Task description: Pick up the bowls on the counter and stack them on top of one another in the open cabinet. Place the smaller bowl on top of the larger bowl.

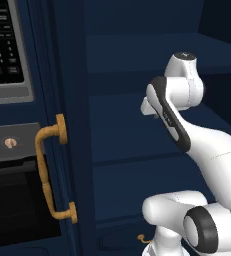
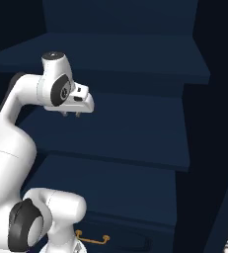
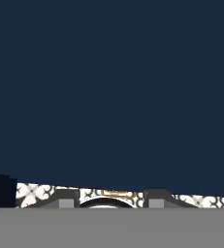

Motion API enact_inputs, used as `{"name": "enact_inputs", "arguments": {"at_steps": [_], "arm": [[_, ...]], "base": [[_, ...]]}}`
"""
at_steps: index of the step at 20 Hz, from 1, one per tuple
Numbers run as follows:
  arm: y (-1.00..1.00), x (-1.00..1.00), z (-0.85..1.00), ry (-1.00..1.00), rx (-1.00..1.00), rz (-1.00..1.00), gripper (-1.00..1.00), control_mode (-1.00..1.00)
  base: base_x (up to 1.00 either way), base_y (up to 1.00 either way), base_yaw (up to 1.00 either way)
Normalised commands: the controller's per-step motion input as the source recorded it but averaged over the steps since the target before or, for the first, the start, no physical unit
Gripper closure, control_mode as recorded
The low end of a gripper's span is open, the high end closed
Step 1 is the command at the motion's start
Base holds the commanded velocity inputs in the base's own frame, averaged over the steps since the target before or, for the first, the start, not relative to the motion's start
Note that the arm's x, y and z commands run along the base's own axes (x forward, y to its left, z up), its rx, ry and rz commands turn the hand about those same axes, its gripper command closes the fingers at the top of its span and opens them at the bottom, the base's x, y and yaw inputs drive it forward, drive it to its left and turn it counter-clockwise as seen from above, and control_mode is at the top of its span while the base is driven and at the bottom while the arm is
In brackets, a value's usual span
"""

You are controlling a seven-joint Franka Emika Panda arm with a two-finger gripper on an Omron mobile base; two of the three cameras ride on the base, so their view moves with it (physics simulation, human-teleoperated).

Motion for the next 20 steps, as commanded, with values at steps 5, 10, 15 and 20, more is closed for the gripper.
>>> {"name": "enact_inputs", "arguments": {"at_steps": [5, 10, 15, 20], "arm": [[-0.06, -0.49, 0.0, 0.01, 0.01, 0.0, -1.0, -1.0], [-0.07, -0.64, -0.12, 0.05, 0.0, 0.0, -1.0, -1.0], [0.0, -0.38, -0.26, 0.02, 0.0, 0.0, -1.0, -1.0], [0.0, 0.0, 0.0, 0.0, 0.0, 0.0, -1.0, 1.0]], "base": [[0.0, 0.0, 0.0], [0.0, 0.0, 0.0], [0.0, 0.0, 0.0], [-0.4, 0.0, 0.0]]}}
